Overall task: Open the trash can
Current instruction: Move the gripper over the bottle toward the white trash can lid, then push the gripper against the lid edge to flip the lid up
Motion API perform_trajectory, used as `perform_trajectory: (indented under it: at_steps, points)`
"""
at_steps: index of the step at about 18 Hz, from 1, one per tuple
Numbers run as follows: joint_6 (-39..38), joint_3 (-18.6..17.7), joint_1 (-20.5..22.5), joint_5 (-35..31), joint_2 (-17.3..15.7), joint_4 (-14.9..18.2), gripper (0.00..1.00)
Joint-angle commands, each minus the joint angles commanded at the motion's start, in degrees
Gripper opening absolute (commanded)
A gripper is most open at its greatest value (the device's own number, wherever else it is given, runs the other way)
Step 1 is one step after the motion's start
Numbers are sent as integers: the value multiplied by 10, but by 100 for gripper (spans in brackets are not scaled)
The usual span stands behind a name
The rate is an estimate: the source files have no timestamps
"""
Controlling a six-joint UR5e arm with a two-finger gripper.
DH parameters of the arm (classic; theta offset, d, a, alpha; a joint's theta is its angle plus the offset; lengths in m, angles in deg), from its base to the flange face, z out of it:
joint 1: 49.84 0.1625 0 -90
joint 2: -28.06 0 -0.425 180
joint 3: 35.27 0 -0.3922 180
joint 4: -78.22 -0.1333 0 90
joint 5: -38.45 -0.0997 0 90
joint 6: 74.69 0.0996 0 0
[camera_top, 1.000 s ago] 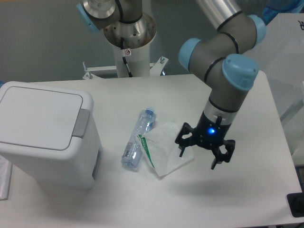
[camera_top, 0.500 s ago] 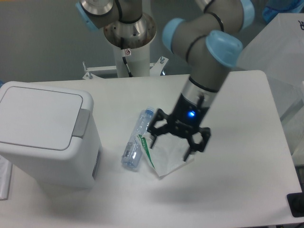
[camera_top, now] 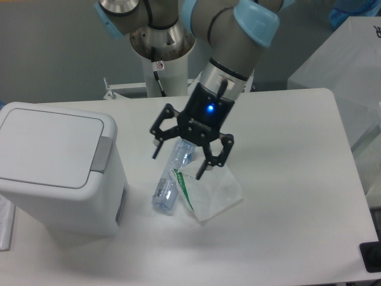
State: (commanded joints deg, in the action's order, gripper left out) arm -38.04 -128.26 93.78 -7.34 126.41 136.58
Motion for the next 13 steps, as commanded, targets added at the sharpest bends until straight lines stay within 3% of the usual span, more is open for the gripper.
perform_trajectory:
  at_steps: [3,10,13]
  points:
    - [0,-6,-25,9,-1,-8,100]
    - [-13,-19,-39,6,-1,-12,100]
    - [-14,-30,-40,4,4,-29,100]
